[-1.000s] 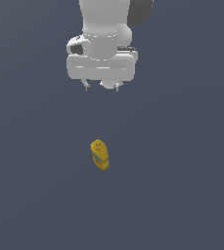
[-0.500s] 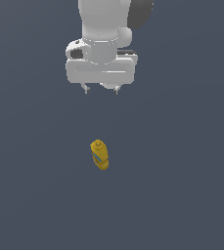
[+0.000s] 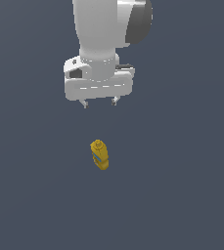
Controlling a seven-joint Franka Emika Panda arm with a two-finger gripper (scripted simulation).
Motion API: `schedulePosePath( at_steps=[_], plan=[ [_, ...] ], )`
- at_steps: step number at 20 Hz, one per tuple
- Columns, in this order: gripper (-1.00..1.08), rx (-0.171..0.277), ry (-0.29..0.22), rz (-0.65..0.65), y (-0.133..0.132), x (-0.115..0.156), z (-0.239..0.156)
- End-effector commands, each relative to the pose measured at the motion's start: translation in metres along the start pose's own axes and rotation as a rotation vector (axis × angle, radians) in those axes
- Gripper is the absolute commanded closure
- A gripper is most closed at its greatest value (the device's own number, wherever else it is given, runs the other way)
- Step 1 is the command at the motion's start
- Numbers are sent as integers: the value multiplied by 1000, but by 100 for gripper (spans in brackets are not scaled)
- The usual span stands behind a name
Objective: Pick up the object and move it to a goal position.
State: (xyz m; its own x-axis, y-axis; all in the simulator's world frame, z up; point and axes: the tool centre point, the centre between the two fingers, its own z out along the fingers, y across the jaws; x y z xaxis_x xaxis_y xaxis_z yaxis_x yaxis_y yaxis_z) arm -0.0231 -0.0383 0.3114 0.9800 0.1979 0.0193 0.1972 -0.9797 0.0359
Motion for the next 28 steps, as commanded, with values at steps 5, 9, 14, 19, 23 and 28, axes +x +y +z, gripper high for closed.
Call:
schedulePosePath(
  at_steps=[5, 9, 14, 19, 23, 28],
  plan=[
    [-92, 11, -8, -154, 10, 30, 32],
    [-92, 20, -11, -243, 16, 46, 53],
    [-92, 30, -12, -326, 21, 60, 74],
    [-92, 36, -12, -378, 25, 68, 87],
    [-92, 39, -12, -398, 26, 71, 93],
    [-92, 39, -13, -396, 26, 71, 94]
  ],
)
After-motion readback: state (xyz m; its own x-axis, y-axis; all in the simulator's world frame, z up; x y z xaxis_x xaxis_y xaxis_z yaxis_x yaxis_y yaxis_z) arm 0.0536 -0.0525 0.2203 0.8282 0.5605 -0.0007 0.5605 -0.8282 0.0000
